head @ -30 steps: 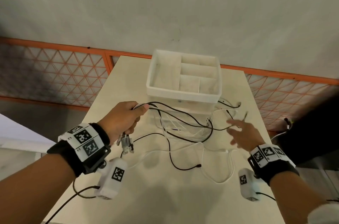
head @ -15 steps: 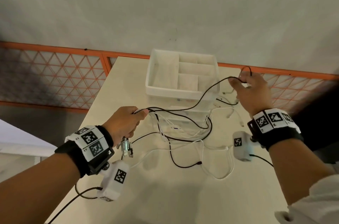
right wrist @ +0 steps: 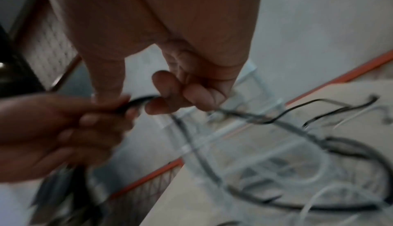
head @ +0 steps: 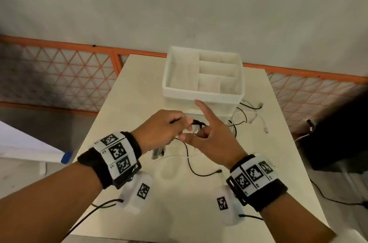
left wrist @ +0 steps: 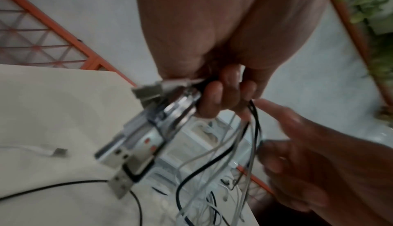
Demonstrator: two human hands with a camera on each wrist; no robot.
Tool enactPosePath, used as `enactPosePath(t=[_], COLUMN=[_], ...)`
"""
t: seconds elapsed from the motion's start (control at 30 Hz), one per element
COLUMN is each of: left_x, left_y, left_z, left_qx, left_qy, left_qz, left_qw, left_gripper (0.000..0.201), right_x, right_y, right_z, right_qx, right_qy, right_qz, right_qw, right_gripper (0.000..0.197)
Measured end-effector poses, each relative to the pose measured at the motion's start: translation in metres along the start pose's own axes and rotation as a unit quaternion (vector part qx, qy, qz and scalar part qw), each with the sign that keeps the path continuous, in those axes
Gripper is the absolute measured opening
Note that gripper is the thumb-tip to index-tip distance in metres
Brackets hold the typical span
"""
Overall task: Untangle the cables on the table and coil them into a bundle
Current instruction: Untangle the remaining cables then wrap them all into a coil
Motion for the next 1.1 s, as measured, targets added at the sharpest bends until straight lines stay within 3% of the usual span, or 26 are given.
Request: enactPosePath(t=[0.1, 0.13, 0.17, 0.23, 0.3, 0.33, 0.43, 0.5, 0.57, 0.6, 0.67, 0.73, 0.8, 0.93, 1.1], left_x=[-0.005, -0.007, -0.008, -0.010, -0.011, -0.010, -0.012, -0.014, -0.016, -0.016, -0.015, -0.013, -0.013, -0.017, -0.020], left_y=[-0.022, -0.022, -0.017, 0.004, 0.033, 0.046, 0.076, 0.084, 0.084, 0.082, 0.079, 0.078, 0.076, 0.079, 0.094], left_z=[0.005, 0.012, 0.019, 0.027, 0.030, 0.031, 0.036, 0.046, 0.051, 0.052, 0.049, 0.048, 0.047, 0.048, 0.060], left_qx=[0.017, 0.012, 0.017, 0.105, 0.233, 0.261, 0.216, 0.146, 0.077, 0.071, 0.090, 0.098, 0.098, 0.101, 0.028], left_qy=[-0.008, -0.003, 0.011, 0.053, 0.072, 0.059, -0.003, -0.053, -0.077, -0.074, -0.058, -0.051, -0.045, -0.024, -0.038], left_qz=[-0.065, -0.065, -0.056, -0.020, 0.020, 0.039, 0.084, 0.102, 0.113, 0.114, 0.112, 0.119, 0.123, 0.133, 0.149], left_qw=[0.998, 0.998, 0.998, 0.993, 0.970, 0.963, 0.973, 0.983, 0.988, 0.988, 0.988, 0.987, 0.987, 0.986, 0.988], left_gripper=[0.035, 0.033, 0.031, 0.028, 0.026, 0.025, 0.022, 0.019, 0.017, 0.017, 0.021, 0.025, 0.024, 0.022, 0.020], right_x=[0.012, 0.014, 0.017, 0.019, 0.014, 0.013, 0.018, 0.014, 0.008, 0.007, 0.010, 0.012, 0.013, 0.015, 0.024], right_y=[-0.027, -0.041, -0.049, -0.053, -0.044, -0.044, -0.072, -0.082, -0.077, -0.073, -0.071, -0.082, -0.092, -0.095, -0.052], right_z=[-0.005, 0.005, 0.021, 0.064, 0.080, 0.074, 0.031, 0.015, 0.000, -0.017, -0.066, -0.116, -0.145, -0.154, -0.088], right_qx=[-0.014, -0.029, -0.063, -0.186, -0.239, -0.228, -0.184, -0.148, -0.119, -0.125, -0.174, -0.236, -0.274, -0.379, -0.212], right_qy=[0.022, 0.018, -0.007, -0.136, -0.267, -0.276, -0.160, -0.140, -0.162, -0.141, -0.027, 0.105, 0.167, 0.155, 0.049], right_qz=[-0.091, -0.118, -0.125, -0.096, -0.021, 0.005, -0.012, -0.009, 0.026, 0.043, 0.066, 0.056, 0.016, 0.009, 0.034], right_qw=[0.996, 0.992, 0.990, 0.968, 0.933, 0.934, 0.970, 0.979, 0.979, 0.981, 0.982, 0.964, 0.947, 0.913, 0.975], right_gripper=[0.021, 0.011, 0.007, 0.001, 0.014, 0.020, 0.051, 0.068, 0.056, 0.045, 0.030, 0.044, 0.056, 0.023, 0.020])
Point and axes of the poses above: each hand's wrist, its own x-axis towards the middle knuckle, its own z-axis out of the back of the hand, y = z × x, the point moved 8 cm from there along x, towards the middle knuckle, and after that the axes turned 1 degree about -y, right-handed, at the moved point
